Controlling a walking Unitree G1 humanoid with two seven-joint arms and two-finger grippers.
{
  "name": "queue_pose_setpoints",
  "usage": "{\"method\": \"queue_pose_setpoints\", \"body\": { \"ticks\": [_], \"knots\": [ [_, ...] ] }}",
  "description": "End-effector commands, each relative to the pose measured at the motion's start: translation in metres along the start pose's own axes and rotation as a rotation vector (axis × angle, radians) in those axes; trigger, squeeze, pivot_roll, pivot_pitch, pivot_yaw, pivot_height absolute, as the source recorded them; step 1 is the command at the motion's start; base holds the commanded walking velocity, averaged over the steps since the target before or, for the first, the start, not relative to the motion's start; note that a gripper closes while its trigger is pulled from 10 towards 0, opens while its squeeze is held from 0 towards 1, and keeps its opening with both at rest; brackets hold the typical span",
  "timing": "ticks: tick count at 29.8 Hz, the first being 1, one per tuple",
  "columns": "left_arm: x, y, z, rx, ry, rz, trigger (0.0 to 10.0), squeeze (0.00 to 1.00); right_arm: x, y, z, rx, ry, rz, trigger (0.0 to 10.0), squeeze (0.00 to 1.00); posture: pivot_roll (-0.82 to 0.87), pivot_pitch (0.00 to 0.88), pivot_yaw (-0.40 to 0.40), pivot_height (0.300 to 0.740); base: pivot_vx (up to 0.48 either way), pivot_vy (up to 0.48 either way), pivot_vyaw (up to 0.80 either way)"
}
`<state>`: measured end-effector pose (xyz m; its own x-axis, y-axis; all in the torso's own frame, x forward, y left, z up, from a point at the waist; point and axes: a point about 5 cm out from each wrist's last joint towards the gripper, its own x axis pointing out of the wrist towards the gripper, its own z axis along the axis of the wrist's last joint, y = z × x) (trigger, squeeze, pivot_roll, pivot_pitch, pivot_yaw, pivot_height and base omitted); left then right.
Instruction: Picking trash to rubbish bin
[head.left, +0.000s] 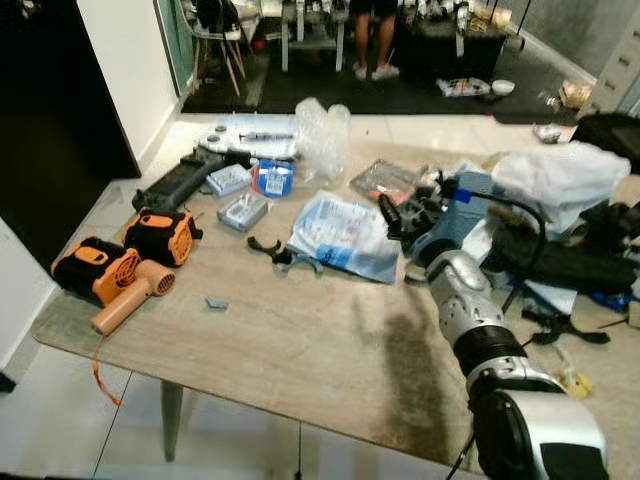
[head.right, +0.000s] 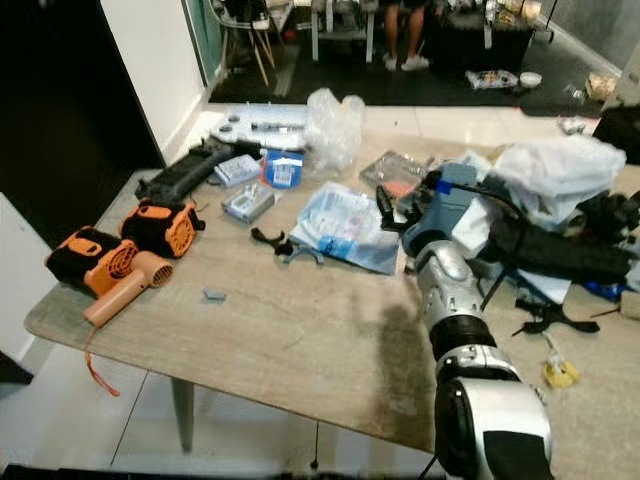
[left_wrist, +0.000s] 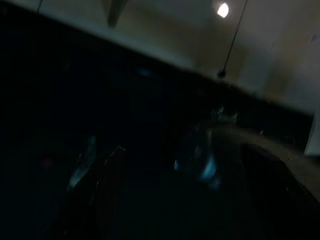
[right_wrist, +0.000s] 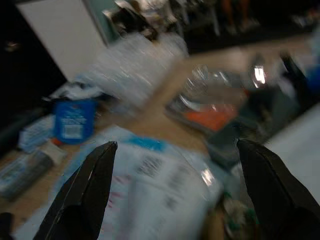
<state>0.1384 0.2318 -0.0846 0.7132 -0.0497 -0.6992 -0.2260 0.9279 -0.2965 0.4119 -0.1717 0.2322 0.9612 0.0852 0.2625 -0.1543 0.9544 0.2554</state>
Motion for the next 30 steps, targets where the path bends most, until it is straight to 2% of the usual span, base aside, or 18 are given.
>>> {"method": "queue_pose_setpoints", "body": {
  "ticks": [1,8,12,17,18,19,30],
  "knots": [
    [-0.008,0.011,-0.004,0.026,0.011,0.011,10.0,0.00,-0.001,-0.003,-0.009,0.002,0.059,-0.052,10.0,0.00,0.05,0.340,0.066,0.740,0.000,0.000,0.00],
    [-0.014,0.017,-0.008,0.038,0.014,0.010,10.0,0.00,0.000,0.004,-0.018,0.094,0.109,-0.052,10.0,0.00,0.06,0.365,0.075,0.740,0.000,0.000,0.00],
    [-0.016,0.019,-0.011,0.050,0.021,0.008,10.0,0.00,0.002,0.016,-0.023,0.244,0.127,0.007,10.0,0.00,0.06,0.369,0.075,0.740,0.000,0.000,0.00],
    [-0.017,0.019,-0.011,0.052,0.022,0.008,10.0,0.00,0.003,0.020,-0.023,0.275,0.151,0.018,10.0,0.00,0.06,0.364,0.074,0.740,0.000,0.000,0.00],
    [-0.016,0.019,-0.011,0.053,0.022,0.007,10.0,0.00,0.004,0.021,-0.022,0.289,0.152,0.023,2.4,0.00,0.06,0.358,0.074,0.740,0.000,0.000,0.00],
    [-0.016,0.019,-0.010,0.053,0.022,0.007,10.0,0.00,0.005,0.022,-0.021,0.307,0.153,0.033,0.0,0.00,0.06,0.355,0.074,0.740,0.000,0.000,0.00],
    [-0.009,0.014,-0.001,0.054,0.011,0.006,10.0,0.00,0.010,0.024,-0.008,0.379,0.111,0.103,0.0,0.00,0.05,0.310,0.074,0.740,0.000,0.000,0.00]
  ]
}}
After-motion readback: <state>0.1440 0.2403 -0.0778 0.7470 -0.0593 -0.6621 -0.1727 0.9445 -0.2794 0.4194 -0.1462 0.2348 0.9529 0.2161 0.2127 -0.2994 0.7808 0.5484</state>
